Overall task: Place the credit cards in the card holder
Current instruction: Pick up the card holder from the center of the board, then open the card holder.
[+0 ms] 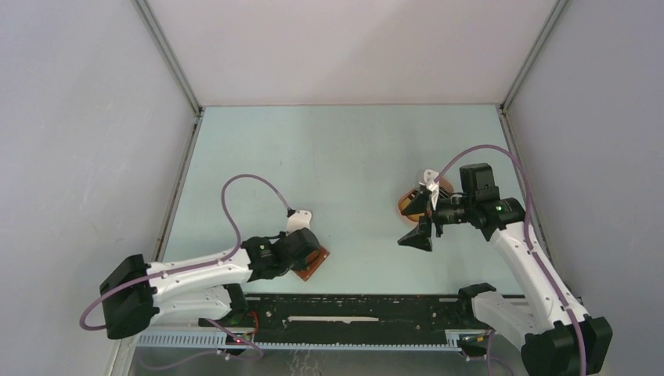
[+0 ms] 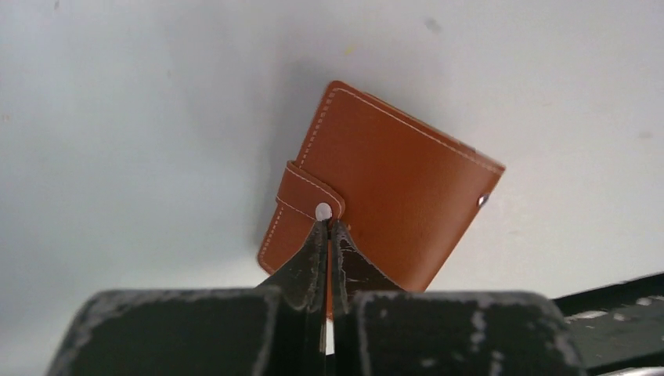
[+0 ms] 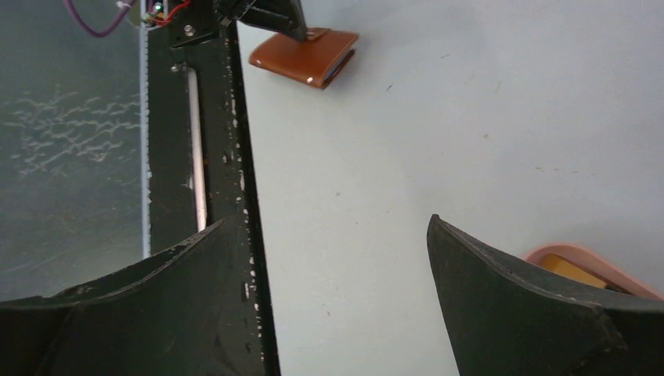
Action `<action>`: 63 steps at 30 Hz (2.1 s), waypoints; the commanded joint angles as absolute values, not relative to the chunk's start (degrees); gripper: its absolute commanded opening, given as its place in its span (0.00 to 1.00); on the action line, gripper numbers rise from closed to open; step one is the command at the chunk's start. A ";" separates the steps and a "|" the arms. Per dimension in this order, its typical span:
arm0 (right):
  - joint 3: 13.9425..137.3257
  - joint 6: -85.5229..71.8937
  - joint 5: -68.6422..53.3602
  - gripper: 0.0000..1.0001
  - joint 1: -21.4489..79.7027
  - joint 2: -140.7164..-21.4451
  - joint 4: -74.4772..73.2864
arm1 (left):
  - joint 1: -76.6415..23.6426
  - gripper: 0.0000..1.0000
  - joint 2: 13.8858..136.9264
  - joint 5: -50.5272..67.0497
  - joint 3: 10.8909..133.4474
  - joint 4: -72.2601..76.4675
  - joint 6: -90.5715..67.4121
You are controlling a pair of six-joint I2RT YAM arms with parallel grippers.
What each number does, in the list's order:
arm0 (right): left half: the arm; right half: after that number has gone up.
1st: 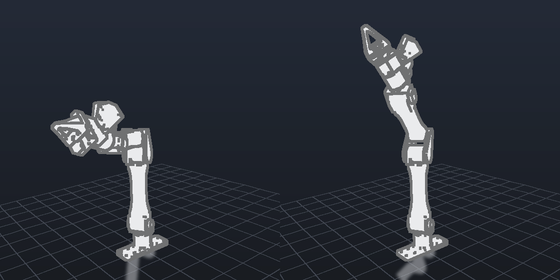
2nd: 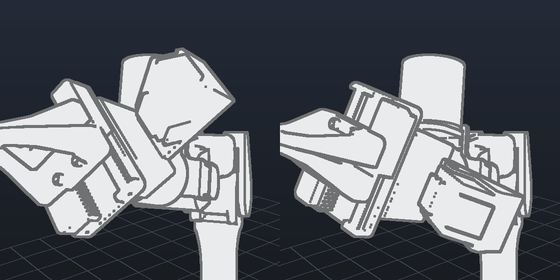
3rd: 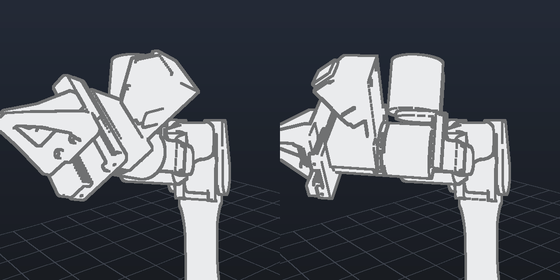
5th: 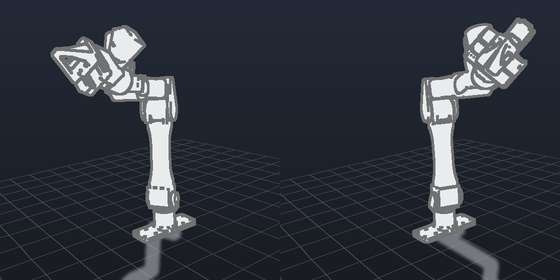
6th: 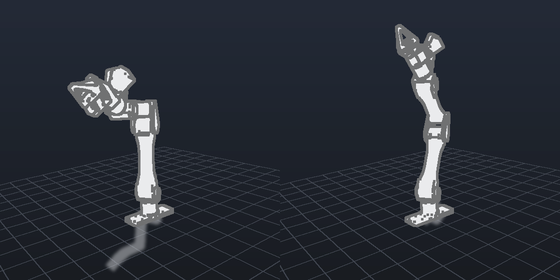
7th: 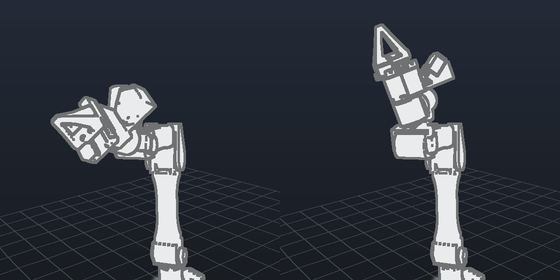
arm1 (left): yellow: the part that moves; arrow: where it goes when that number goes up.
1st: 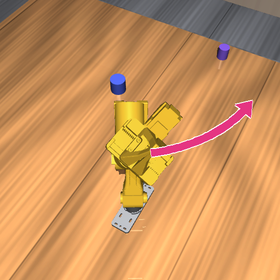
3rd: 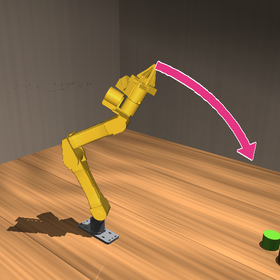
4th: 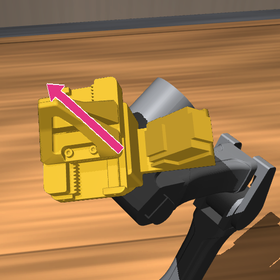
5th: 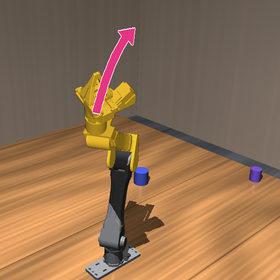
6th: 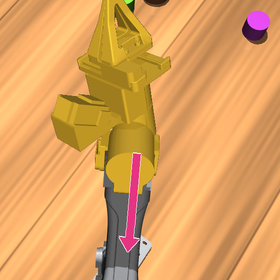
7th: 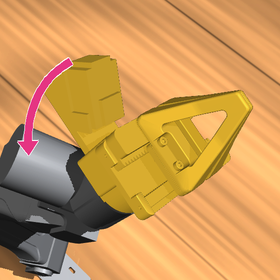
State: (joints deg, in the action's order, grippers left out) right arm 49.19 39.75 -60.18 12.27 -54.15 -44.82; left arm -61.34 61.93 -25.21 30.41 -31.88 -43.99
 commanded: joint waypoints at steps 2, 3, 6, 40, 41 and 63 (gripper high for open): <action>48.91 35.02 -64.94 1.00 13.69 -58.13 -42.02 | -61.09 0.00 56.63 -24.95 31.20 -22.53 -36.17; 48.69 33.60 -64.95 1.00 14.05 -58.83 -40.85 | -61.08 0.00 56.78 -24.70 31.39 -20.99 -34.76; 47.70 27.33 -64.48 1.00 15.03 -61.10 -36.01 | -61.10 0.00 58.85 -24.03 32.15 -16.56 -31.17; 55.50 -6.46 -59.59 0.03 25.23 -93.25 -20.59 | -63.63 0.00 70.21 -20.29 38.59 7.42 -20.15; 55.78 -5.60 -59.16 0.00 25.22 -92.89 -21.34 | -63.63 0.00 69.43 -21.03 37.95 7.46 -20.02; 63.75 36.82 -61.05 0.00 28.63 -87.42 -47.65 | -51.02 0.40 41.00 -0.71 12.46 18.44 -34.18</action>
State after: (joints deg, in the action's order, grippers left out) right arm 61.58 19.99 -60.51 26.81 -92.33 -38.20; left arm -52.77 44.14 -10.22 16.23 11.81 -28.91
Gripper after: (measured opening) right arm 0.033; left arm 0.293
